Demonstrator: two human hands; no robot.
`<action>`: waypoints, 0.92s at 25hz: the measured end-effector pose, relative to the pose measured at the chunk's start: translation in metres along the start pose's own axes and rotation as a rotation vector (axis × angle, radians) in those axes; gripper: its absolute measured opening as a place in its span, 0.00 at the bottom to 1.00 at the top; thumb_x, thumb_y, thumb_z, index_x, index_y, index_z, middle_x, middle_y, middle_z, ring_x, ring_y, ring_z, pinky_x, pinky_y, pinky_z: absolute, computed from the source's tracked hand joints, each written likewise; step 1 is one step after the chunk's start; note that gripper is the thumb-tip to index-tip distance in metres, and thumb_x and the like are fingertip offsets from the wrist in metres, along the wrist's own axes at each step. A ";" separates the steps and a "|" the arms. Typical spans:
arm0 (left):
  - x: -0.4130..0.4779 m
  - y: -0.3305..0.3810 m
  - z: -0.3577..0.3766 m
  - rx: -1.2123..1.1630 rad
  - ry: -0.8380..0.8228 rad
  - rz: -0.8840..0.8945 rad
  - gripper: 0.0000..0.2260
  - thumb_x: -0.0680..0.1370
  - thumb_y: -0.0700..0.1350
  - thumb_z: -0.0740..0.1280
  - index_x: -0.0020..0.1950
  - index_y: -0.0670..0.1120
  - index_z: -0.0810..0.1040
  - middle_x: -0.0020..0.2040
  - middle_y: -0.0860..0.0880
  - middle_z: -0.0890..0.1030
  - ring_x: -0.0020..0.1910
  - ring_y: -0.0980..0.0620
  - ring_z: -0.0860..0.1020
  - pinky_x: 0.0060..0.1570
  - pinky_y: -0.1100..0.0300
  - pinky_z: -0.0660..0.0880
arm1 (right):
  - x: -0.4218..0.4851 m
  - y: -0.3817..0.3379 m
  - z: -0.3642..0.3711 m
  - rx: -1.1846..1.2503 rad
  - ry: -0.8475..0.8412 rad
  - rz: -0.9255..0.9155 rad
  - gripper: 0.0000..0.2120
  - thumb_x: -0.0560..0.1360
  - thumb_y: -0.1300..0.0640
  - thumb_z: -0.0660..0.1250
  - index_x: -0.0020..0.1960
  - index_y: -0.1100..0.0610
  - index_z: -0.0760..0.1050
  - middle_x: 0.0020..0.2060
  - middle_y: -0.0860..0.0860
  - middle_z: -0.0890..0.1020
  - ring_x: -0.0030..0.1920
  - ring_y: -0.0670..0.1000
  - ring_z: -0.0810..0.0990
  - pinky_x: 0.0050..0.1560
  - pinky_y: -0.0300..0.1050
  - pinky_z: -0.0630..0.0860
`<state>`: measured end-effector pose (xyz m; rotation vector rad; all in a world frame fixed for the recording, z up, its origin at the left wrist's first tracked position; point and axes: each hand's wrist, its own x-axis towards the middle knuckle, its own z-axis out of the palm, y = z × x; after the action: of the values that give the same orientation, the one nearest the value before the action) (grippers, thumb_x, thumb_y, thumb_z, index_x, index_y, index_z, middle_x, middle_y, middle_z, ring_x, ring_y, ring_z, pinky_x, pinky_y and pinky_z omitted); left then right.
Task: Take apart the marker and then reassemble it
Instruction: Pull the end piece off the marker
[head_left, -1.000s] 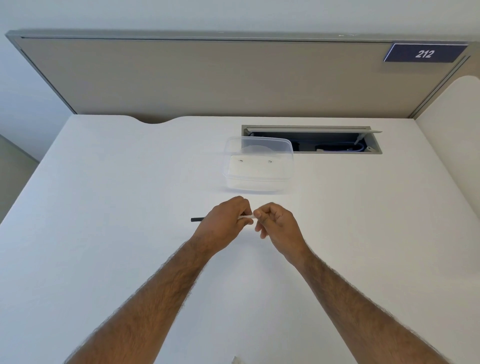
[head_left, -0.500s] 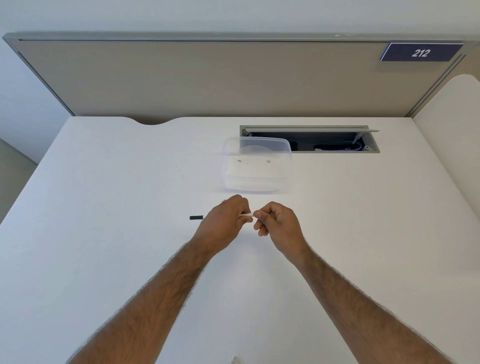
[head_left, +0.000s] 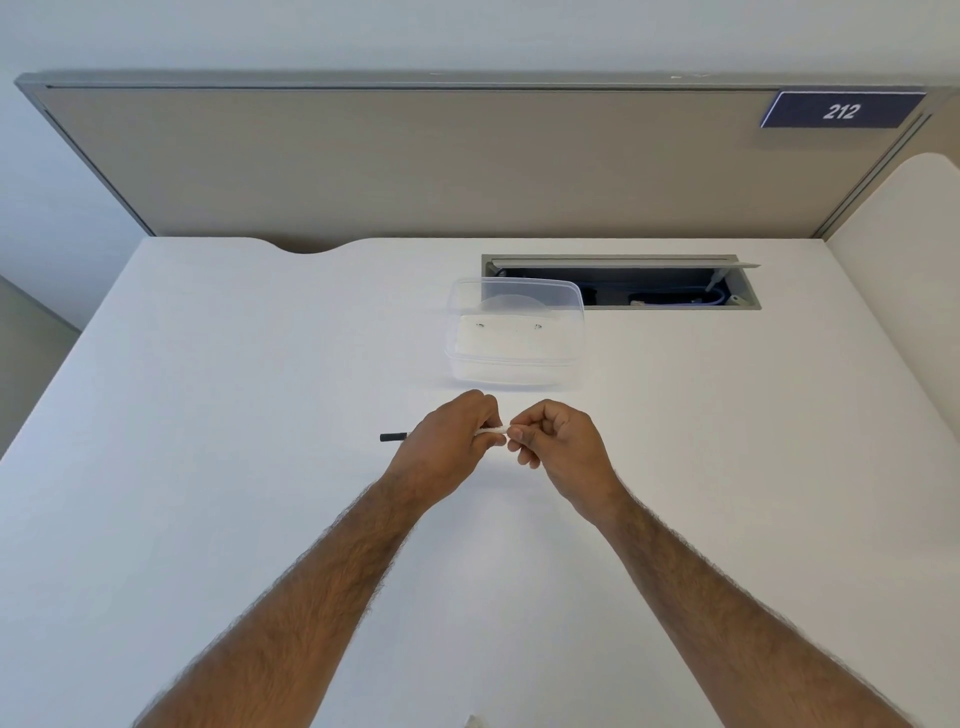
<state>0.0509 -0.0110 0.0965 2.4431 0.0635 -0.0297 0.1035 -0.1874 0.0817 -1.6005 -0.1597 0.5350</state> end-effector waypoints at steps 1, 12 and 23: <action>0.000 0.000 0.000 0.002 0.008 -0.003 0.09 0.80 0.49 0.68 0.43 0.54 0.70 0.41 0.56 0.75 0.40 0.57 0.74 0.39 0.51 0.75 | 0.000 0.000 0.001 -0.013 0.010 -0.001 0.04 0.76 0.63 0.71 0.43 0.62 0.79 0.32 0.53 0.84 0.29 0.49 0.78 0.31 0.38 0.73; -0.001 0.001 -0.003 -0.004 -0.025 0.004 0.08 0.80 0.48 0.68 0.42 0.52 0.71 0.41 0.55 0.74 0.40 0.54 0.74 0.40 0.48 0.75 | 0.001 -0.005 -0.004 -0.074 -0.070 -0.005 0.04 0.71 0.64 0.71 0.46 0.59 0.79 0.34 0.51 0.84 0.33 0.49 0.80 0.32 0.41 0.72; 0.000 0.001 -0.003 0.036 -0.003 0.041 0.10 0.81 0.48 0.67 0.43 0.53 0.69 0.41 0.55 0.73 0.39 0.56 0.73 0.37 0.51 0.74 | 0.000 -0.005 -0.001 -0.164 -0.030 -0.035 0.06 0.78 0.57 0.70 0.45 0.59 0.78 0.34 0.51 0.83 0.33 0.49 0.79 0.37 0.40 0.75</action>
<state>0.0512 -0.0102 0.0992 2.4798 0.0118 -0.0163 0.1049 -0.1879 0.0866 -1.7463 -0.2592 0.5295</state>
